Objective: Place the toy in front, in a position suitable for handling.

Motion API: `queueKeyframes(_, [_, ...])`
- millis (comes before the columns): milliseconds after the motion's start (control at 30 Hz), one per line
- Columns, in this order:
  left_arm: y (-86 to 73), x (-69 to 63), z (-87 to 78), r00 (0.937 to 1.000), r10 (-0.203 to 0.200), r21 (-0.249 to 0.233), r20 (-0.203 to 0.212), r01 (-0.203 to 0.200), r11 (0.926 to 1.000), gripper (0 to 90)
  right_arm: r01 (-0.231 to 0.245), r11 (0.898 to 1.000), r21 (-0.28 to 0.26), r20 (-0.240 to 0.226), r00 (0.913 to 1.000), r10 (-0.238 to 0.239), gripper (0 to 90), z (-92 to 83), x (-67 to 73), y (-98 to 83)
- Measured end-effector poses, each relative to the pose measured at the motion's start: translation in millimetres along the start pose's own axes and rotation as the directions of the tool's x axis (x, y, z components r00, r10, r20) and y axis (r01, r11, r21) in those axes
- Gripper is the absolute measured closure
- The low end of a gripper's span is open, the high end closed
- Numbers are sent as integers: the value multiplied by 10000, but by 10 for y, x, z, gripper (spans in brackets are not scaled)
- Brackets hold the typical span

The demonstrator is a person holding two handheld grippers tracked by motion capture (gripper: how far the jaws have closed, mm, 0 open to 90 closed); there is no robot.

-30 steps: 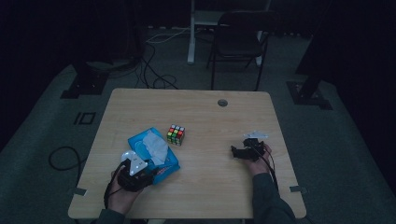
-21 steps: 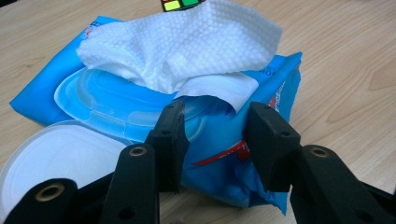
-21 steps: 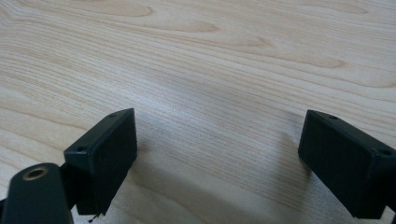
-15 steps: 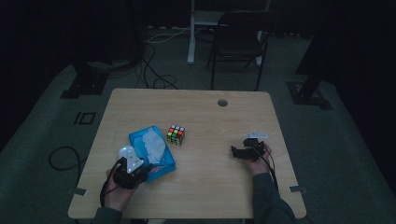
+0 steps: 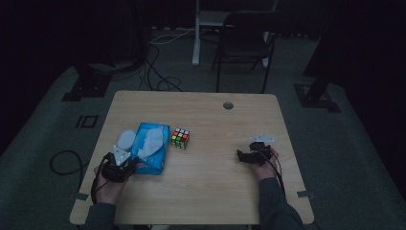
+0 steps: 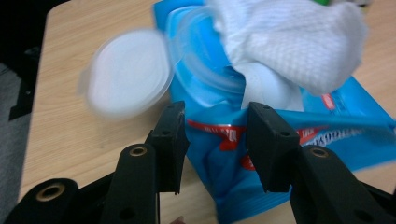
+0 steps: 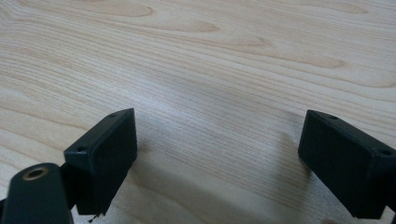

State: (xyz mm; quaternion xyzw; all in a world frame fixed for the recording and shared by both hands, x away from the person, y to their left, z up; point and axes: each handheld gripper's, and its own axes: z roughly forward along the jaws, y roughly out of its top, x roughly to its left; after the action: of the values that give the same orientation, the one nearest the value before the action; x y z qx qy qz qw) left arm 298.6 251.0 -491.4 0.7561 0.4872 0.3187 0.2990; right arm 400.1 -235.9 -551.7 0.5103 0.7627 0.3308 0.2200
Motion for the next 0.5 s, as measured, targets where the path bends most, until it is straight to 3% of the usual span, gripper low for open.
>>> queueKeyframes(200, [-11,150,90,9992,-359,-25,-173,358,9994,589,-5,10000,1,-4,10000,5,117,0,1,1])
queueKeyframes(267, [-10,223,115,9972,-689,6,-280,690,9976,588,-2,10000,1,-9,10000,2,116,0,1,1])
queueKeyframes(367, [-26,231,68,9955,-935,-114,-133,934,9956,572,62,10000,15,-81,9999,-62,115,0,2,2])
queueKeyframes(500, [-52,167,-51,9953,-962,-336,120,966,9948,557,221,9997,74,-328,9992,-218,165,-10,48,22])
